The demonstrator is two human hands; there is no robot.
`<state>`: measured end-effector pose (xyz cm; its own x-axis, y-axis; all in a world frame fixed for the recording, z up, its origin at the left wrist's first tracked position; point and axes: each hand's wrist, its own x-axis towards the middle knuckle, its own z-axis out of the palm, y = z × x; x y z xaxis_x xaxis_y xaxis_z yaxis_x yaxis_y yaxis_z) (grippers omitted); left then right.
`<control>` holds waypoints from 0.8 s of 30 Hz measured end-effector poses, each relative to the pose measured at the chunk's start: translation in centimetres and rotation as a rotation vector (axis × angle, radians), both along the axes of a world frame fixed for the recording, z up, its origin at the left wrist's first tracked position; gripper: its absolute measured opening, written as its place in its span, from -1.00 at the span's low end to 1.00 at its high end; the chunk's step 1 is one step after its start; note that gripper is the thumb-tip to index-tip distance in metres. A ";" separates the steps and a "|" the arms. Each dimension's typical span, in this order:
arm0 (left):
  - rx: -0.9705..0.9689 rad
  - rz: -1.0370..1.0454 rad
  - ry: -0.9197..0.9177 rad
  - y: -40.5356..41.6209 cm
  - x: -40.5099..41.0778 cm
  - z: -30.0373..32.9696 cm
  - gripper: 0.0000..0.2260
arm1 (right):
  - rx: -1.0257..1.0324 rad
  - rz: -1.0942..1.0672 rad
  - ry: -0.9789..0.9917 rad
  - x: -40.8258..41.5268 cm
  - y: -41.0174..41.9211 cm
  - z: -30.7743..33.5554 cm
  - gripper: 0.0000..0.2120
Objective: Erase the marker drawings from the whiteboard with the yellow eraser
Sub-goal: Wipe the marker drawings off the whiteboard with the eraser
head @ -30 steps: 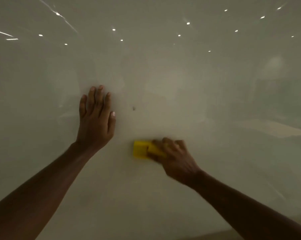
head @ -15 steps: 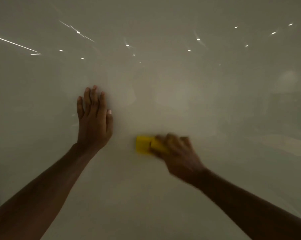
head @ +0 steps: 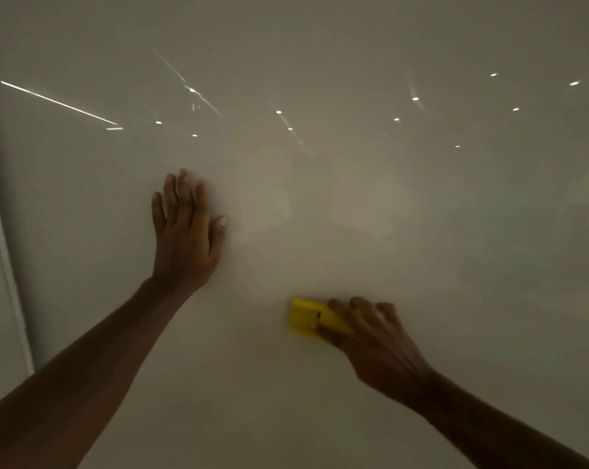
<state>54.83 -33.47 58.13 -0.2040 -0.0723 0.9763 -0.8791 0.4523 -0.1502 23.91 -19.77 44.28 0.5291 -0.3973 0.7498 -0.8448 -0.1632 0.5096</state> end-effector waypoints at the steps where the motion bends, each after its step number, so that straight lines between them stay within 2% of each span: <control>1: 0.005 0.005 0.006 -0.2 0.5 0.0 -0.44 | -0.053 -0.015 -0.134 -0.6 -0.1 1.6 -0.45; 5: 0.021 0.033 0.025 -0.9 2.4 0.0 -0.42 | -0.385 -0.098 -0.814 -3.4 0.3 11.9 -0.47; 7: 0.023 0.043 0.027 -1.0 3.2 -0.1 -0.42 | -0.431 -0.094 -0.942 -2.3 -0.2 13.9 -0.43; 9: 0.014 0.043 0.019 -1.0 3.4 -0.2 -0.43 | -0.392 -0.072 -0.809 0.8 -0.9 12.8 -0.45; 11: 0.010 0.046 0.009 -1.1 3.9 -0.3 -0.43 | -0.275 0.022 -0.493 4.5 -2.0 9.0 -0.46; 14: 0.001 0.053 -0.011 -1.3 4.4 -0.5 -0.43 | 0.001 0.104 0.034 7.9 -3.1 2.7 -0.37; 16: -0.004 0.050 -0.017 -1.4 4.8 -0.8 -0.42 | 0.092 0.083 0.209 8.5 -3.3 1.9 -0.37; 18: -0.020 0.051 -0.016 -1.4 5.1 -1.0 -0.42 | 0.066 0.089 0.184 9.0 -3.6 4.4 -0.40; 20: -0.042 0.053 -0.008 -1.5 5.2 -1.2 -0.43 | -0.050 0.102 0.063 9.4 -3.6 8.6 -0.43; 22: -0.051 0.046 -0.005 -1.6 5.1 -1.3 -0.43 | -0.194 0.052 -0.171 7.9 -3.7 13.0 -0.42; 24: -0.052 0.031 -0.004 -1.7 4.9 -1.3 -0.42 | -0.352 -0.018 -0.532 4.7 -3.3 16.2 -0.40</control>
<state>59.74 -35.20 56.84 -0.2064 -0.0282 0.9781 -0.8920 0.4162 -0.1763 28.60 -23.08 60.46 0.0442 -0.0844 0.9955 -0.9981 -0.0461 0.0404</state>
